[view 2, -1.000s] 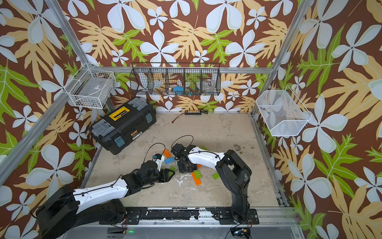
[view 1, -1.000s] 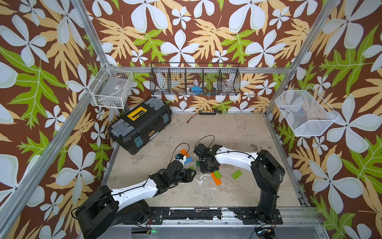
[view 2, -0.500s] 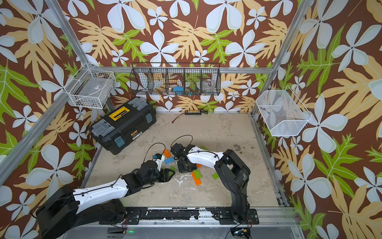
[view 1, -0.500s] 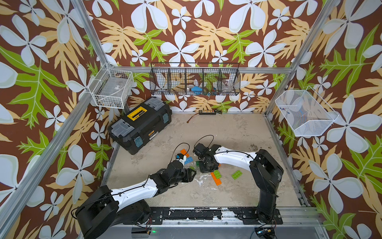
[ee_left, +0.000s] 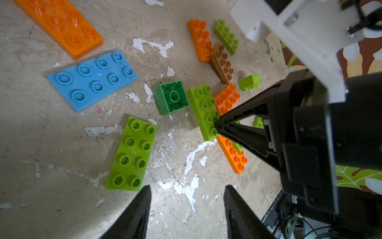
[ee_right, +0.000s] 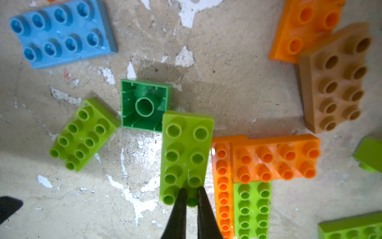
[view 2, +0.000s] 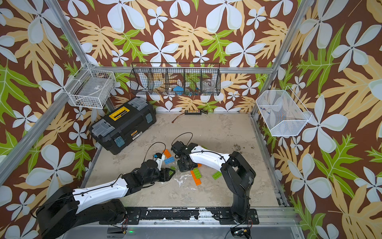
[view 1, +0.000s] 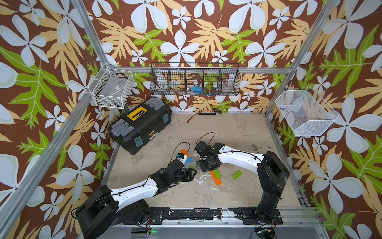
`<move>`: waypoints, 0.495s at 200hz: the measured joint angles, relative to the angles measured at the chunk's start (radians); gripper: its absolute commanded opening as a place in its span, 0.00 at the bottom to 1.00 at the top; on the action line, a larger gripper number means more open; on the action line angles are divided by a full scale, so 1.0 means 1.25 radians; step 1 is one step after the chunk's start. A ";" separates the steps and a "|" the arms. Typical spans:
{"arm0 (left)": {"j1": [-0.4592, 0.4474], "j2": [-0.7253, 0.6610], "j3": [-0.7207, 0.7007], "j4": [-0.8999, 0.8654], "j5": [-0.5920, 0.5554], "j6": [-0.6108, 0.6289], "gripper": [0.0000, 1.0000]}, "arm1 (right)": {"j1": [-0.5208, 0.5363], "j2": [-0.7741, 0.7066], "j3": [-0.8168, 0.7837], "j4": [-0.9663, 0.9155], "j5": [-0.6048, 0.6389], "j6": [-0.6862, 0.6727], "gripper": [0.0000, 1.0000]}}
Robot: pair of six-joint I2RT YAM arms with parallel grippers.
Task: Assemble a small pinwheel with lego
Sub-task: Pick up the lego brick from the center of the board, then assemble the lego brick with the lego brick.
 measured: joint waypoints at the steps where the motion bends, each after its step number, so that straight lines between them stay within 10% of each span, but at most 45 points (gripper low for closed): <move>1: 0.000 0.000 0.000 0.000 0.000 0.000 0.60 | 0.000 0.000 0.000 0.000 0.000 -0.003 0.11; 99: -0.008 0.027 0.027 -0.014 0.003 0.023 0.61 | -0.027 0.027 0.010 -0.010 0.020 -0.134 0.09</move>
